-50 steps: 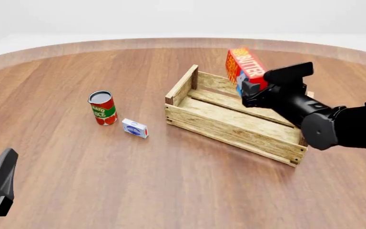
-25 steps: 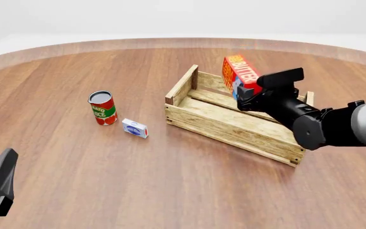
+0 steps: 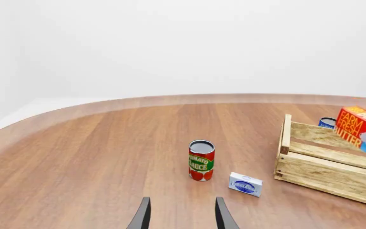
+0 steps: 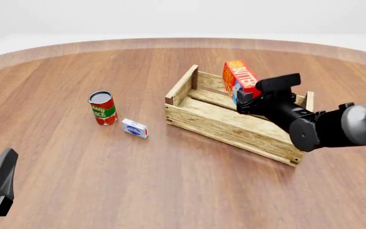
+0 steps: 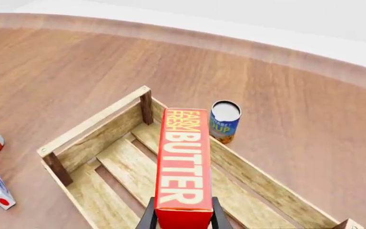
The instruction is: Pick up the butter and put it in the tray.
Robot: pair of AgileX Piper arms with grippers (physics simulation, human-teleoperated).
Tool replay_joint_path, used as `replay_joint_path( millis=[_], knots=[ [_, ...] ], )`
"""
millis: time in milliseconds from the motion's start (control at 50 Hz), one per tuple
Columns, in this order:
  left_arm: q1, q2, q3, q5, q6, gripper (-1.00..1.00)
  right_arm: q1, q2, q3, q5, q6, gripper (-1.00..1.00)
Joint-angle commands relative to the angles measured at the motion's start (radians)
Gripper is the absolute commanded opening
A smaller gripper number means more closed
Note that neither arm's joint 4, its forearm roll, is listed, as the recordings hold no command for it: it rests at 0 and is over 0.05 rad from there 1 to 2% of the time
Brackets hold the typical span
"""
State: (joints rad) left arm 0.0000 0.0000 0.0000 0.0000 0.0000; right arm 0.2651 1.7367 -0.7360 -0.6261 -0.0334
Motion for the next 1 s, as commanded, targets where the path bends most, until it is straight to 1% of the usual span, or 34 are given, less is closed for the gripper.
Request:
replay_joint_path(
  millis=[20, 580, 1000],
  knots=[
    [0.000, 0.000, 0.000, 0.000, 0.000, 1.00, 0.000, 0.013, -0.017, -0.022, 0.029, -1.00],
    [0.000, 0.000, 0.000, 0.000, 0.000, 1.00, 0.003, 0.071, -0.019, -0.052, 0.049, -1.00],
    [0.000, 0.000, 0.000, 0.000, 0.000, 1.00, -0.002, 0.086, -0.027, -0.052, 0.048, -1.00]
  ],
)
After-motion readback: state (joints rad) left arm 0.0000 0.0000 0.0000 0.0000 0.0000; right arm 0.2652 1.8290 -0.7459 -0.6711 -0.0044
